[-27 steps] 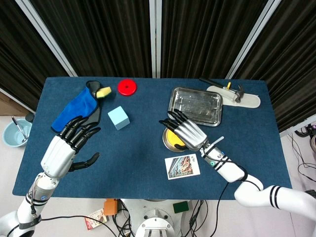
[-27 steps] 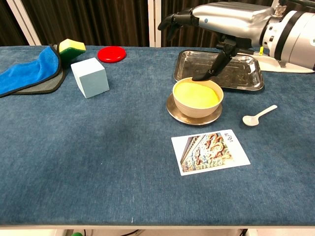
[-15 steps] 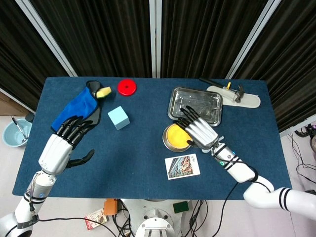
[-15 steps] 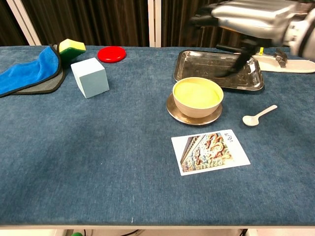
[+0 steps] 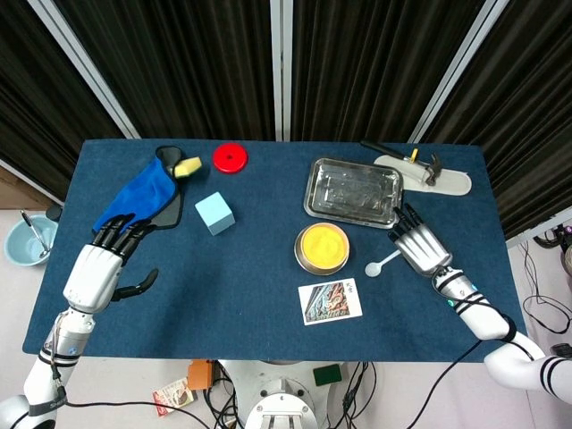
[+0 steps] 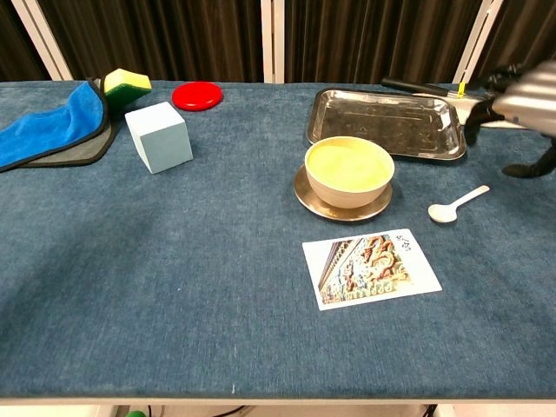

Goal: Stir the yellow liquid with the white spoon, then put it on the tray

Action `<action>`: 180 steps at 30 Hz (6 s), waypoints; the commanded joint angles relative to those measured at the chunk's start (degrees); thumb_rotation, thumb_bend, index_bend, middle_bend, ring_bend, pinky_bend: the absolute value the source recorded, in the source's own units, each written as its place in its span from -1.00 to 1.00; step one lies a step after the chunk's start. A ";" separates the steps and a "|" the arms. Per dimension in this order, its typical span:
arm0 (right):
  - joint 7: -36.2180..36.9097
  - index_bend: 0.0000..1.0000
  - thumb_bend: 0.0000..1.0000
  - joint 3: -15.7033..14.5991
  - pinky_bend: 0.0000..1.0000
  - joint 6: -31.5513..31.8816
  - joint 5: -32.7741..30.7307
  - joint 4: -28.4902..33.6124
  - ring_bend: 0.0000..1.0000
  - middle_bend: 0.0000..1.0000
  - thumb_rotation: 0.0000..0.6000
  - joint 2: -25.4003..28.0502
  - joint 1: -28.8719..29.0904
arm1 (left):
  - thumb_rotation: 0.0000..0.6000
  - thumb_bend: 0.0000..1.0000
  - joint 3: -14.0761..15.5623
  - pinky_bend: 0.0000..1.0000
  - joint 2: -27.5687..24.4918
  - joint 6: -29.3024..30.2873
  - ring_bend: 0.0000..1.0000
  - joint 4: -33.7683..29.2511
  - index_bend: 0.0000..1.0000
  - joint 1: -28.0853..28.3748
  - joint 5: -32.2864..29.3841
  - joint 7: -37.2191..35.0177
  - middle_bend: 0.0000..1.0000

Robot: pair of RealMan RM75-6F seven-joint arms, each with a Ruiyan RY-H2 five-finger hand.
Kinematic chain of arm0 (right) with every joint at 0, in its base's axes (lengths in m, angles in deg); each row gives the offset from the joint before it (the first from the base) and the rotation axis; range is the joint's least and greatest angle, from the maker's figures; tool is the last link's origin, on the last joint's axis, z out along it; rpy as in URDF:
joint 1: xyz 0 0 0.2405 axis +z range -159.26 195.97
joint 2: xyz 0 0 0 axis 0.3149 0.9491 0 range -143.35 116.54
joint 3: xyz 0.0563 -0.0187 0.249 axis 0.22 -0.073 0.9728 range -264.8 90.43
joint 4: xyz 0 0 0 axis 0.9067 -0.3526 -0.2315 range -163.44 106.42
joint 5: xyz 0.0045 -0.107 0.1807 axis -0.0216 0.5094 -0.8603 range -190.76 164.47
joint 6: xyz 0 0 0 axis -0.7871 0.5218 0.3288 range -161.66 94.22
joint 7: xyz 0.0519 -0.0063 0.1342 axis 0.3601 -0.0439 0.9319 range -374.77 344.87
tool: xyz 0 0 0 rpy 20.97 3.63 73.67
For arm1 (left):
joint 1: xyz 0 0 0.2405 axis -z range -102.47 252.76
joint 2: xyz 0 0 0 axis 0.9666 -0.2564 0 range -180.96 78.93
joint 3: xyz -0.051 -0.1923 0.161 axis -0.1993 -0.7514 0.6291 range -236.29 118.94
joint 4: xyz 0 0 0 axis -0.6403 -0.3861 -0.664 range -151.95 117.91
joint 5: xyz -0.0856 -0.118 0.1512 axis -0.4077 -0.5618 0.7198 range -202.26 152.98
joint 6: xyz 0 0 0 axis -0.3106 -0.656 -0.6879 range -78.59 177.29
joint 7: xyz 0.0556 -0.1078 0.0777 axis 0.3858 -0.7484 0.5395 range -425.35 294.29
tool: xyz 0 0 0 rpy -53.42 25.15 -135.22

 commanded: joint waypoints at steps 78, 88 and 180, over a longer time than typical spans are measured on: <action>10.65 0.33 -0.05 3.77 -0.80 3.85 2.73 -3.69 -0.68 0.10 1.00 -2.05 1.93 | 0.38 -0.41 0.33 -0.73 0.21 0.65 -0.80 1.28 -0.63 -1.01 0.26 -1.07 -0.66; -8.90 0.32 -0.05 9.12 -0.80 -8.72 -9.47 10.14 -0.68 0.06 1.00 -1.11 10.07 | 0.41 -0.41 0.67 -0.73 0.51 1.53 -0.80 2.05 -0.63 -1.51 0.86 -1.77 -0.66; -6.00 0.05 -0.12 2.45 -0.88 -5.35 -0.81 -14.00 -0.83 -0.26 1.00 -17.58 17.40 | 0.39 -0.41 0.89 -0.73 2.66 3.66 -0.80 8.98 -0.63 -4.58 -1.27 -8.55 -0.66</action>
